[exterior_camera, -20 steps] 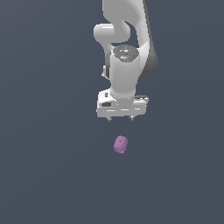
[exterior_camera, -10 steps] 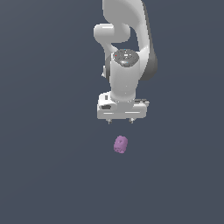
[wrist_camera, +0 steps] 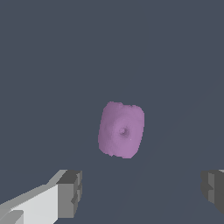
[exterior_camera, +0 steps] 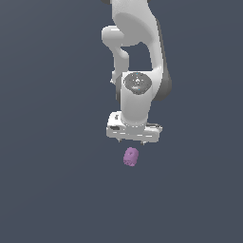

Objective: Pick up the object and move it to a goal position.

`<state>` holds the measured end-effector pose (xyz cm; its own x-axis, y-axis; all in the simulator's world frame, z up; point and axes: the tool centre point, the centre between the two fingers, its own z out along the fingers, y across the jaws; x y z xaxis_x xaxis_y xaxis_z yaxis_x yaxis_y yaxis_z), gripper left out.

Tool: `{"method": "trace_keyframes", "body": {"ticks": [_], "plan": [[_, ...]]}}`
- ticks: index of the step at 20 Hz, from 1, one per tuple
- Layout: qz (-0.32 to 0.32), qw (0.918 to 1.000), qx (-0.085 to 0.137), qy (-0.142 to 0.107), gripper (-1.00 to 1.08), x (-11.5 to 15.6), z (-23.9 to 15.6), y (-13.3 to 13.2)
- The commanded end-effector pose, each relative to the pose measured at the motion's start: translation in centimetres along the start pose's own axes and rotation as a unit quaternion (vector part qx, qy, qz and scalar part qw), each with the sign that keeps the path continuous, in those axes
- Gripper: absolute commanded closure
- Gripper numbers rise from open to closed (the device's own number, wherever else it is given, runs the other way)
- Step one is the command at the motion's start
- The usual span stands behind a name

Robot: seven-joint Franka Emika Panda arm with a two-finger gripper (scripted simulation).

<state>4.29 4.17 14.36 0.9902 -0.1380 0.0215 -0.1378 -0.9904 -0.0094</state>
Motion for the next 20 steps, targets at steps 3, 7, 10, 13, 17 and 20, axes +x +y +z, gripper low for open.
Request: {"method": "trace_keyframes", "body": {"ticks": [3,7,10,13,17,20], "plan": [[0.044,0.999,-0.002,-0.005,-0.92,1.2,2.0,-0.3],[0.072,0.9974,-0.004,-0.008,-0.92,1.8,3.3,-0.5],[0.085,0.9963,-0.005,-0.009,-0.92,2.1,3.9,-0.6],[0.092,0.9957,-0.006,-0.01,-0.92,2.3,4.2,-0.7],[0.091,0.9958,-0.006,-0.01,-0.92,2.2,4.3,-0.7],[0.091,0.9957,-0.006,-0.01,-0.92,2.2,4.9,-0.6]]}}
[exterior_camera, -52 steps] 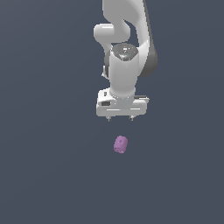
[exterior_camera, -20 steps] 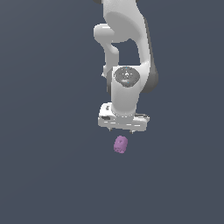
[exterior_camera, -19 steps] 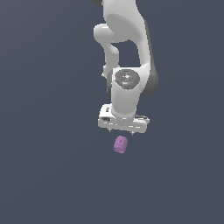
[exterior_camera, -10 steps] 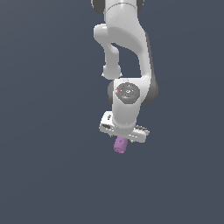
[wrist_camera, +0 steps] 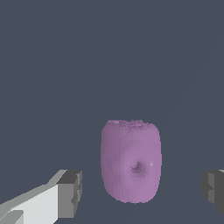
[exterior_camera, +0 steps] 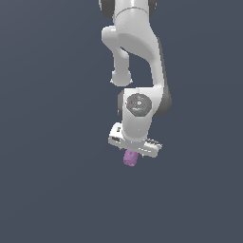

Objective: Pick up the object and move it to a goal position.

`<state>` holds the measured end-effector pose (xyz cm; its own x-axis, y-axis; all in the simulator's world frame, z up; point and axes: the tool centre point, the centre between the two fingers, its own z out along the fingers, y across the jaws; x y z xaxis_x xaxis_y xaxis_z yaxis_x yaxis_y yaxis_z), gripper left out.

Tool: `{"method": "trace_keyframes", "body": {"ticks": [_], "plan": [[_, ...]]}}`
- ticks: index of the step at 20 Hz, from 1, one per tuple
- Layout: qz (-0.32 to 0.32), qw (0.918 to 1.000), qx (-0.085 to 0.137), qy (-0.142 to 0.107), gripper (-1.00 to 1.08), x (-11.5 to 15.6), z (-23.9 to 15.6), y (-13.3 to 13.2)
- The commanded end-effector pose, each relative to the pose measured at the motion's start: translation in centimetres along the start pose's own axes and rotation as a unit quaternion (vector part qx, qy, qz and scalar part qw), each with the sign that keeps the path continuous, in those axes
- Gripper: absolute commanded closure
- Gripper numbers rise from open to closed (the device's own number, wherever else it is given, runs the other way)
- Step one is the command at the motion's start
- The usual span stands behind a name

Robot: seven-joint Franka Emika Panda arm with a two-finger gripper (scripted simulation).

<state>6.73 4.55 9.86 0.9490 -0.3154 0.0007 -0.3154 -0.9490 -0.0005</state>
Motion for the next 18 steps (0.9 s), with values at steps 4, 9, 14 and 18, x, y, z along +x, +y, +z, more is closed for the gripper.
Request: {"method": "trace_keyframes", "body": {"ticks": [4,9,14,18], "plan": [[0.001,1.0,0.0,0.0,-0.92,-0.1,2.3,0.0],[0.002,1.0,0.0,0.0,-0.92,-0.1,4.5,0.1],[0.002,1.0,0.0,0.0,-0.92,0.0,4.8,0.0],[0.002,1.0,0.0,0.0,1.08,0.0,4.8,0.0]]}}
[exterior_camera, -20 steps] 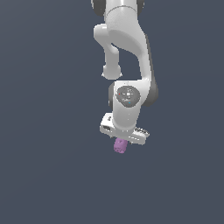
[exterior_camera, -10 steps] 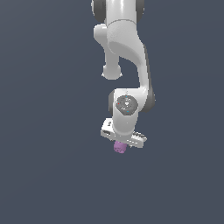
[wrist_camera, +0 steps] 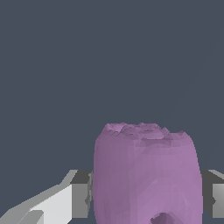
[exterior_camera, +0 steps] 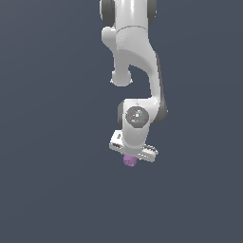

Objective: Pick up the object and move it to a goal position.

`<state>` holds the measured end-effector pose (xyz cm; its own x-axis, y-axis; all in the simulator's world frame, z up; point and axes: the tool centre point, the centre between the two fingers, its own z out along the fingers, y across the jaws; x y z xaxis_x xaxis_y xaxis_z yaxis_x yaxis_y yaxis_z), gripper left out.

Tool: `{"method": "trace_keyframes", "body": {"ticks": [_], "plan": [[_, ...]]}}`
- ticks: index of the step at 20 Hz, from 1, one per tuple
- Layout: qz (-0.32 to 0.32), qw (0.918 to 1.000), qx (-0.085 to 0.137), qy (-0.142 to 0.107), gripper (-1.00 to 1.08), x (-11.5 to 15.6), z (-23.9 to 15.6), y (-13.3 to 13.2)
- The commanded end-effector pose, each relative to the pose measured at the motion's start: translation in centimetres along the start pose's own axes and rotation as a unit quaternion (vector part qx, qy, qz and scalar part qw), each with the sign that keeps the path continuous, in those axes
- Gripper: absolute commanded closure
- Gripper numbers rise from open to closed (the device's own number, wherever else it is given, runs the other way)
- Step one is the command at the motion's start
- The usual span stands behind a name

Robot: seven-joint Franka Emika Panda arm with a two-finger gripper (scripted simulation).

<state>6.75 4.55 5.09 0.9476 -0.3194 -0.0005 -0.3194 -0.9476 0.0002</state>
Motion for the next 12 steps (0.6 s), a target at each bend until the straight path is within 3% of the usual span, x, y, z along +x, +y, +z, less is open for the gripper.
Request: {"method": "trace_keyframes", "body": {"ticks": [1,12], "plan": [[0.0,1.0,0.0,0.0,1.08,0.02,-0.02,-0.01],[0.0,1.0,0.0,0.0,1.08,-0.03,-0.67,0.29]]}}
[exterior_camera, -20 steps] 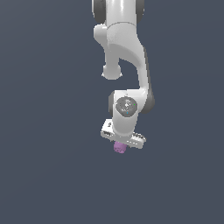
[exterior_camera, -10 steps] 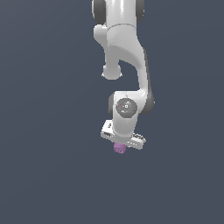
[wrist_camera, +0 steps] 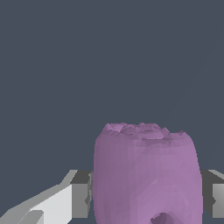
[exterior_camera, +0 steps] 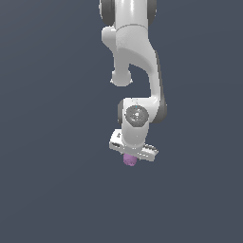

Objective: Pick up the object and move it to a goal position.

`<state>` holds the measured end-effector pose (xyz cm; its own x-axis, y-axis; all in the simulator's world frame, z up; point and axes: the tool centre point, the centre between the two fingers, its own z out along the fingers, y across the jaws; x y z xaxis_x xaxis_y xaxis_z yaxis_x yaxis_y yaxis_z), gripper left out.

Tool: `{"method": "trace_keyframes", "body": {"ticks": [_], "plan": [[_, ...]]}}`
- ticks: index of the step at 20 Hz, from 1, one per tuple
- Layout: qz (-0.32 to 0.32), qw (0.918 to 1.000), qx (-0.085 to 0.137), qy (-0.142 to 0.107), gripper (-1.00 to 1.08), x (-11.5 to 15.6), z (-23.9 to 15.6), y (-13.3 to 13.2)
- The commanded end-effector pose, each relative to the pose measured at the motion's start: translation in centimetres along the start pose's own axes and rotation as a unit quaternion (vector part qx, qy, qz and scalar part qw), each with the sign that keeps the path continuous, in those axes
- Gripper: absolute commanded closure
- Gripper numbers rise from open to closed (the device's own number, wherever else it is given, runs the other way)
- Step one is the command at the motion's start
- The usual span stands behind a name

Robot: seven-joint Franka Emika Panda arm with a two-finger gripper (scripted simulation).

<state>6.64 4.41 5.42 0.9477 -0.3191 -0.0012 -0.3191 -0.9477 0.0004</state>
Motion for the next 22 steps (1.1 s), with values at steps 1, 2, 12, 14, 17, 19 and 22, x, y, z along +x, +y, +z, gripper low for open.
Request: {"method": "trace_keyframes", "body": {"ticks": [1,2,12,14,17,19,22], "plan": [[0.0,1.0,0.0,0.001,1.08,0.0,-0.6,0.3],[0.0,1.0,0.0,0.001,1.08,0.0,-1.0,0.4],[0.0,1.0,0.0,0.0,1.08,-0.4,-7.6,3.4],[0.0,1.0,0.0,0.0,1.08,-0.5,-9.7,4.3],[0.0,1.0,0.001,0.0,1.08,-0.6,-13.1,5.9],[0.0,1.0,0.001,0.0,1.08,-0.7,-15.3,6.9],[0.0,1.0,0.001,0.0,1.08,-0.8,-18.7,8.3]]}}
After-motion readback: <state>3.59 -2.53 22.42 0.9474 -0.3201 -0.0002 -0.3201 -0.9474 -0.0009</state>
